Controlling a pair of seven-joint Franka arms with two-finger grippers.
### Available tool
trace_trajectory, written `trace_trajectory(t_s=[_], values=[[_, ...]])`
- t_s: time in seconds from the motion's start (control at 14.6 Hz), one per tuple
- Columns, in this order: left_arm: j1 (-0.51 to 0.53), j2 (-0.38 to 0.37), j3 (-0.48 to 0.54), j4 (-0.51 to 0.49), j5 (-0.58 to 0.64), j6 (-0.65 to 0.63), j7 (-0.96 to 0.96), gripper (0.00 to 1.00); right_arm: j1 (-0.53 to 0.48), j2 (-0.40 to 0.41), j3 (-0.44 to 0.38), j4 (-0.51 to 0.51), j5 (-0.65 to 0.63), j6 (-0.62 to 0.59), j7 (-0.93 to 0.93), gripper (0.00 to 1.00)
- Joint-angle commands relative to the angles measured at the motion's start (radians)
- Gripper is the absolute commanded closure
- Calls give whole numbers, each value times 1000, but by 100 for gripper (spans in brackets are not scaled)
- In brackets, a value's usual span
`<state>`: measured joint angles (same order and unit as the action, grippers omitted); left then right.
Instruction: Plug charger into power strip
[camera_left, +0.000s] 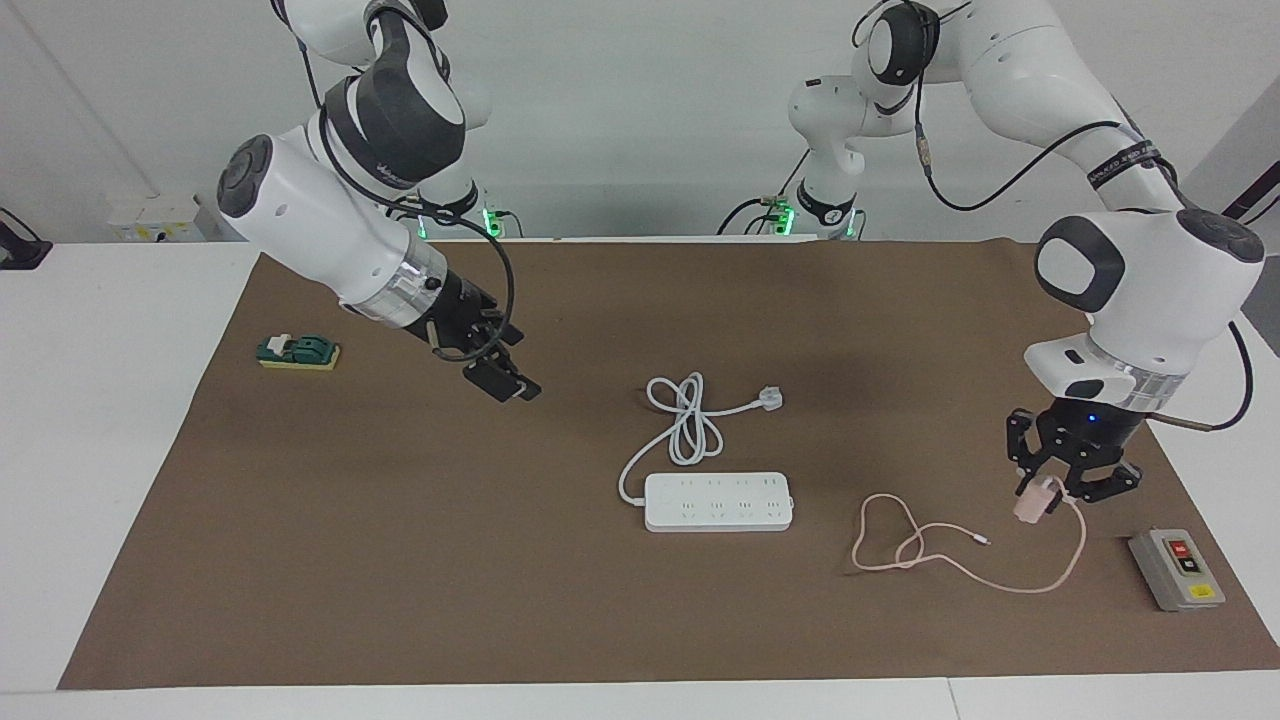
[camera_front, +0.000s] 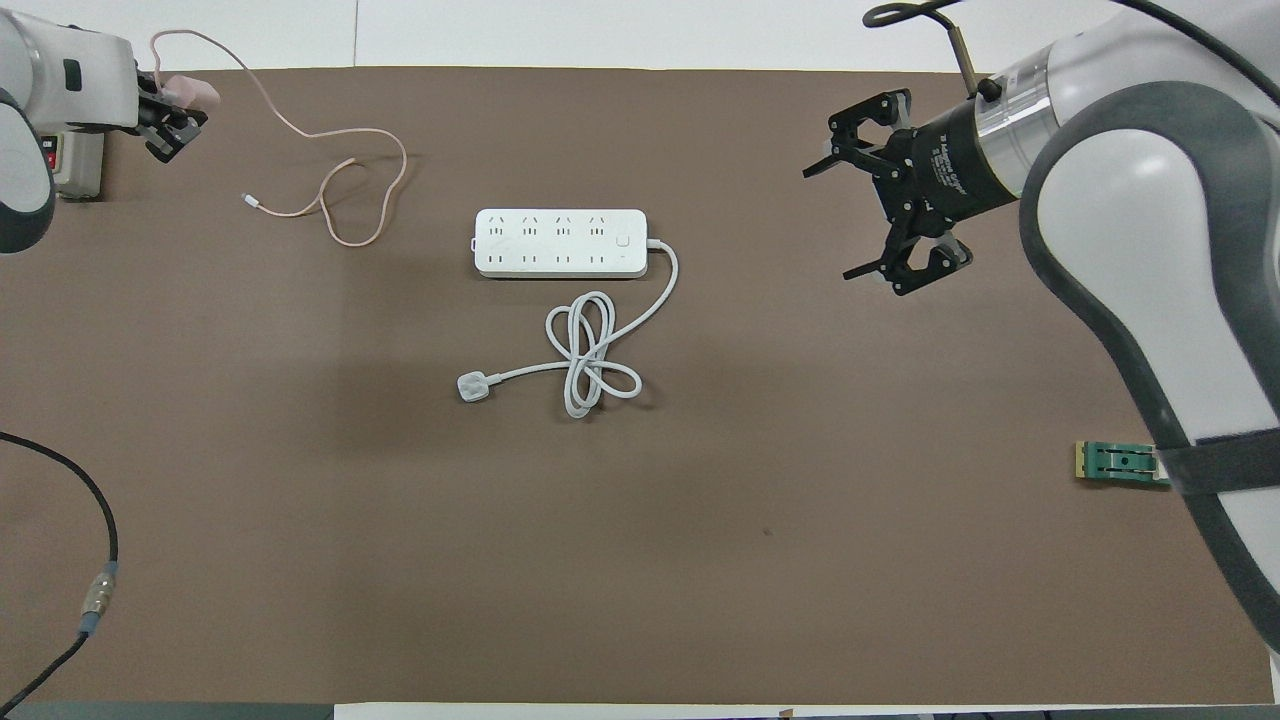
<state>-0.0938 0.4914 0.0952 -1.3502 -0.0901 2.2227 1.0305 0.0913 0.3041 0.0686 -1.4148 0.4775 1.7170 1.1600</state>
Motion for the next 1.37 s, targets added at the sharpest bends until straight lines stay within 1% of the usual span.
trace_trajectory(t_s=[0.0,0.07,0.21,0.27,0.41,0.48,0.62,0.76,0.89,1.03,1.17,1.3], values=[[-96,32,5,23,61,49,25,100,-28,-49,10,-19,-124,-80,-312,0],[-136,20,1,-27,56,63,16,100,-42,-63,10,-24,-170,-105,-448,0],[-191,6,4,-53,14,48,-6,100,-70,-104,10,-29,-274,-160,-724,0],[-208,3,1,-73,10,37,-9,100,-73,-118,10,-30,-322,-175,-832,0],[-245,-16,1,-139,10,29,-20,100,-73,-154,10,-42,-414,-201,-1001,0],[-263,-33,1,-182,10,32,-33,100,-76,-180,10,-61,-442,-211,-1082,0],[-290,-34,0,-228,9,37,-85,100,-90,-238,11,-108,-473,-212,-1201,0],[-316,-34,0,-266,1,51,-180,100,-120,-304,13,-183,-473,-215,-1229,0],[-337,-37,-2,-296,-5,60,-205,100,-130,-365,14,-268,-473,-209,-1224,0],[-340,-36,-6,-299,-5,49,-199,100,-131,-379,13,-302,-474,-183,-1223,0],[-345,-37,-22,-302,-7,32,-199,100,-133,-390,11,-334,-487,-126,-1220,0],[-345,-36,-28,-302,-20,31,-199,100,-136,-387,11,-331,-493,-120,-1217,0]])
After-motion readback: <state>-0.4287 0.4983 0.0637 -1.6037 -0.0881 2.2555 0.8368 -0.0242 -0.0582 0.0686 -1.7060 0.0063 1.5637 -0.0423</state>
